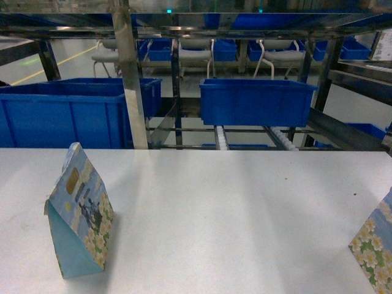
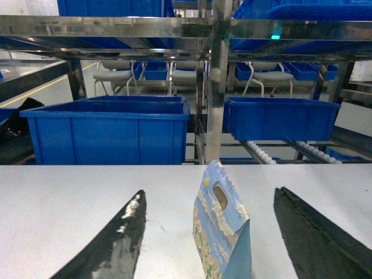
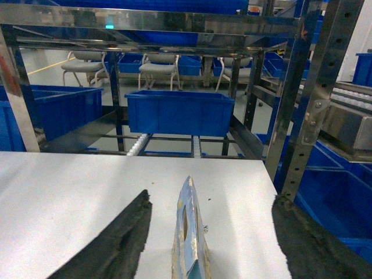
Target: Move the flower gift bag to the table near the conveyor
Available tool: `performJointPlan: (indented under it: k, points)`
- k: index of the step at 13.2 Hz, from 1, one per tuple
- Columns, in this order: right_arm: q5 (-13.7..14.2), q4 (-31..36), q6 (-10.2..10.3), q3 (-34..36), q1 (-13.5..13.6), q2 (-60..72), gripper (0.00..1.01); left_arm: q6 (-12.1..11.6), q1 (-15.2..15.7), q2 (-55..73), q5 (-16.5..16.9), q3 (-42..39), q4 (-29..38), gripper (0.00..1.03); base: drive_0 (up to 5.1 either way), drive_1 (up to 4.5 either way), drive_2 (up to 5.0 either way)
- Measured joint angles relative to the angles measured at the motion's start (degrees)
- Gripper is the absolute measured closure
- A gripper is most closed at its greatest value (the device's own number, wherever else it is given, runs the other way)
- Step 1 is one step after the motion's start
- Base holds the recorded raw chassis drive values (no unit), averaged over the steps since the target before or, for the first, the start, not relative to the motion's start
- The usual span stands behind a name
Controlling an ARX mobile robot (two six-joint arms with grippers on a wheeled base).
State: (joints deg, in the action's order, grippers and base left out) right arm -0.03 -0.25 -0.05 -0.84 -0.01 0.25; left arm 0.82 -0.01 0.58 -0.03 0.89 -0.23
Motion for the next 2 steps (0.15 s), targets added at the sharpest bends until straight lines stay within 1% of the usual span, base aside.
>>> performJointPlan:
  k: [2]
  points:
    - [0.0,0.0,0.0,0.0,0.0,0.0,0.13,0.0,0.0,0.0,0.0,0.0,0.0,0.1,0.0,0.0,0.0]
